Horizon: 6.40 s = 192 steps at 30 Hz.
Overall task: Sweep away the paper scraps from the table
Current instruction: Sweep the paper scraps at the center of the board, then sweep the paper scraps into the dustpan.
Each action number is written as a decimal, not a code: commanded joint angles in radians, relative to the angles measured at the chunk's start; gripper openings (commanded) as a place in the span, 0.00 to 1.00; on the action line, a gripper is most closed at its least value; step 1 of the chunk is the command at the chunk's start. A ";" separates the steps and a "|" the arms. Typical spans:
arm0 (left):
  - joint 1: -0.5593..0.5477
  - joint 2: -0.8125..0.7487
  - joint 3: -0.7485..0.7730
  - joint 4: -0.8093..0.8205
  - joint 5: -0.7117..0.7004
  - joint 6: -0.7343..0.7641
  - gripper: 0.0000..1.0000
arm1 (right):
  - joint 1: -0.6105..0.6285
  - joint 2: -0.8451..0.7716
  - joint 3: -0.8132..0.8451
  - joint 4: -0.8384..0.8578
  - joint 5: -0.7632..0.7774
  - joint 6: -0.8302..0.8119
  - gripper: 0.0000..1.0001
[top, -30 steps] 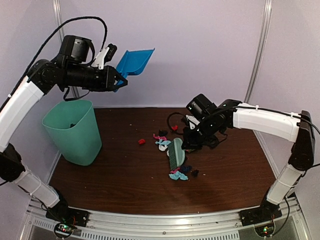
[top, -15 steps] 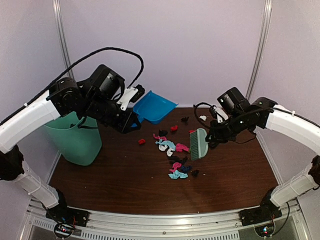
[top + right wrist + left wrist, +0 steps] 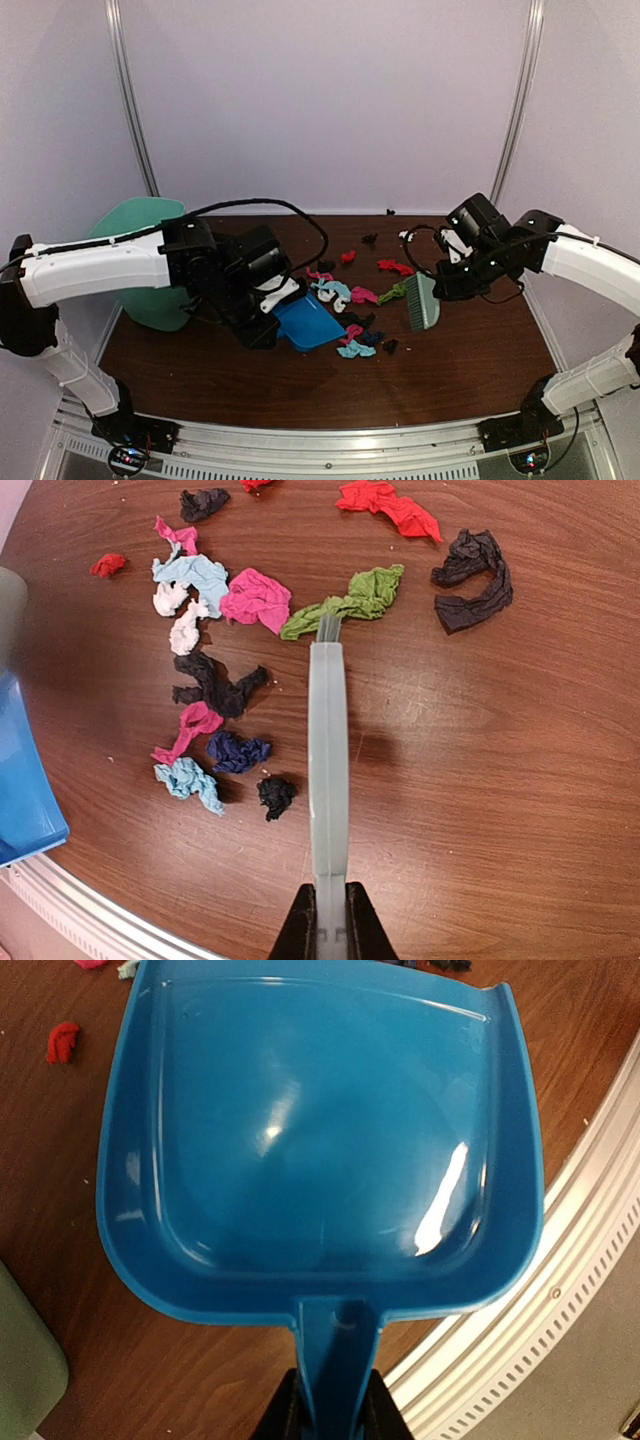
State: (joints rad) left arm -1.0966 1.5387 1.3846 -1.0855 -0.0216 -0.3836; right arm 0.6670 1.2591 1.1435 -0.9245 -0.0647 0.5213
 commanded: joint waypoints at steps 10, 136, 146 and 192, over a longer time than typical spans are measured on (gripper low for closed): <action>-0.004 0.076 -0.117 0.094 0.137 0.077 0.00 | -0.003 0.042 -0.038 -0.034 0.106 -0.058 0.00; 0.063 0.180 -0.302 0.407 0.235 0.039 0.00 | 0.155 0.267 -0.064 0.515 -0.554 0.007 0.00; 0.064 0.102 -0.383 0.427 0.232 -0.027 0.00 | 0.155 0.241 -0.020 0.441 -0.533 -0.025 0.00; 0.121 -0.050 -0.578 0.464 0.172 -0.196 0.00 | 0.149 0.675 0.603 0.065 0.025 -0.423 0.00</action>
State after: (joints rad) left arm -0.9977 1.4761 0.7837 -0.6075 0.1501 -0.6014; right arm 0.8139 1.9236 1.7302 -0.8478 -0.0616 0.1478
